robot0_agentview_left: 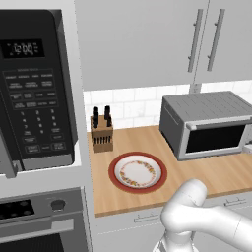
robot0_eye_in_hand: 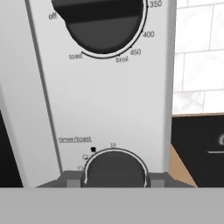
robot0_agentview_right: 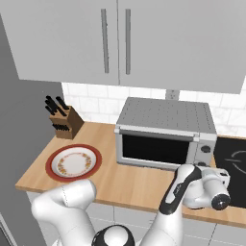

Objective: Pick up the kebab skewer and baguette bread, and place them inside the toaster oven. Close the toaster oven door and start by setting the timer.

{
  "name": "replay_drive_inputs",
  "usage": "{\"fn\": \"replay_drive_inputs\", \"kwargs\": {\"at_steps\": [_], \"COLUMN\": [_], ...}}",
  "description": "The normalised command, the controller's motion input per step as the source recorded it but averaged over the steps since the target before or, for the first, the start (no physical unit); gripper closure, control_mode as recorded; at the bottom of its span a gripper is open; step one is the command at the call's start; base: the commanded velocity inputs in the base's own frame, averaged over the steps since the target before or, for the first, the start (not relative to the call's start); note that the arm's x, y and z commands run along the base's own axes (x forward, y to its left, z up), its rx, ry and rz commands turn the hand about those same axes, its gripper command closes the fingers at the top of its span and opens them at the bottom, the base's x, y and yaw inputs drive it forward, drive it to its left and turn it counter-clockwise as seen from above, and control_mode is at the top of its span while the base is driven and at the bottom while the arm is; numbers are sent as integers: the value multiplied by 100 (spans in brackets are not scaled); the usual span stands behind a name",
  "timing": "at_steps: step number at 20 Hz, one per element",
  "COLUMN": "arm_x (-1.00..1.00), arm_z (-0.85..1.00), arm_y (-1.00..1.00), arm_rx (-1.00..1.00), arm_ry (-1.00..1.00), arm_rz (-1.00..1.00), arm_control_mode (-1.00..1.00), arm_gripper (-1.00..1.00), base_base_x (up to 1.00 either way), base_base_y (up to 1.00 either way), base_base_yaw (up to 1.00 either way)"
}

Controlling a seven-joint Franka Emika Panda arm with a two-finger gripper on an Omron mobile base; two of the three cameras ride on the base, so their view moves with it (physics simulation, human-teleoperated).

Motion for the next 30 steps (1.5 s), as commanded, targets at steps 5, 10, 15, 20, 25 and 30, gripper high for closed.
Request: {"fn": "replay_drive_inputs", "kwargs": {"at_steps": [5, 10, 15, 20, 25, 30], "arm_x": [0, 0, 0, 0, 0, 0], "arm_z": [0, 0, 0, 0, 0, 0], "arm_y": [0, 0, 0, 0, 0, 0], "arm_rx": [6, 14, 17, 18, 16, 16], "arm_ry": [0, 0, 0, 0, 0, 0], "arm_rz": [0, 0, -1, 0, 0, 0], "arm_control_mode": [-100, -100, -100, -100, -100, -100], "arm_gripper": [100, 100, 100, 100, 100, 100], "base_base_x": [0, 0, 0, 0, 0, 0], "base_base_y": [0, 0, 0, 0, 0, 0], "base_base_yaw": [0, 0, 0, 0, 0, 0]}}
